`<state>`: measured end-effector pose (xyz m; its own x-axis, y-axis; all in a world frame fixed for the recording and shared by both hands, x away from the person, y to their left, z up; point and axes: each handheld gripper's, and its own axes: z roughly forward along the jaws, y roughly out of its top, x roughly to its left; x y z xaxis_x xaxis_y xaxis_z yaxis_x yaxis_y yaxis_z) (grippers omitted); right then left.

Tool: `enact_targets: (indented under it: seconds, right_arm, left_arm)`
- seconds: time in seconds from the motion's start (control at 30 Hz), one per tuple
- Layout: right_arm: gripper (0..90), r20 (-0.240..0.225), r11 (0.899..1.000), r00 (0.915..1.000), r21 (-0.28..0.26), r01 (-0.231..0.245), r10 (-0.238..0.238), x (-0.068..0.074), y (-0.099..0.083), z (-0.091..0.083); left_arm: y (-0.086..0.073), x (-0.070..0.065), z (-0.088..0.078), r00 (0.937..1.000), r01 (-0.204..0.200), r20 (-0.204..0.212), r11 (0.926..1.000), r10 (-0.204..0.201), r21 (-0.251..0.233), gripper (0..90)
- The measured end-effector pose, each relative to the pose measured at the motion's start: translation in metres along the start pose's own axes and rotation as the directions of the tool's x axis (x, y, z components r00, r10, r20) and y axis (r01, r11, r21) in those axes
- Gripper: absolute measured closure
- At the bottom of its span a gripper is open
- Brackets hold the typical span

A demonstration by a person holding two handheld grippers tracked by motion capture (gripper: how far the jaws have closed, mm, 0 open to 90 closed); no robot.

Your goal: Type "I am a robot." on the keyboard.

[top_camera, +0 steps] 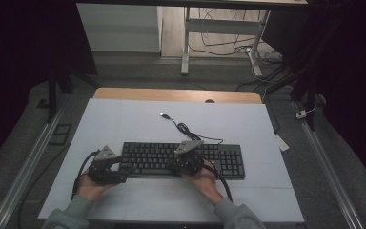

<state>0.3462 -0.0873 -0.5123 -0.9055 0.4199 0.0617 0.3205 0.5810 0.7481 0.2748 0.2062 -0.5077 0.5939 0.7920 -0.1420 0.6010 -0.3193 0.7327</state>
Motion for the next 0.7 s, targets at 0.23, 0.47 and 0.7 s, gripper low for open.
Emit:
enact_targets:
  seconds: [0.23, 0.47, 0.7]
  right_arm:
    - [89.9, 0.009, 1.000, 0.9999, 0.005, 0.011, -0.012, 0.0006, 0.0016, 0.0048]
    - [90.0, 0.016, 1.000, 0.9997, 0.018, 0.020, -0.020, 0.0007, 0.0007, 0.0088]
    - [90.0, 0.018, 0.999, 0.9995, 0.023, 0.025, -0.025, 0.0011, 0.0004, 0.0096]
  left_arm:
    - [-0.0004, 0.0004, -0.0001, 1.0000, 0.001, 0.000, 1.0000, -0.001, -0.001, 28.0]
    - [-0.0006, 0.0008, 0.0000, 1.0000, 0.000, -0.002, 1.0000, 0.000, 0.000, 28.0]
    - [-0.0007, 0.0010, -0.0002, 1.0000, 0.000, -0.003, 1.0000, 0.000, 0.000, 28.0]
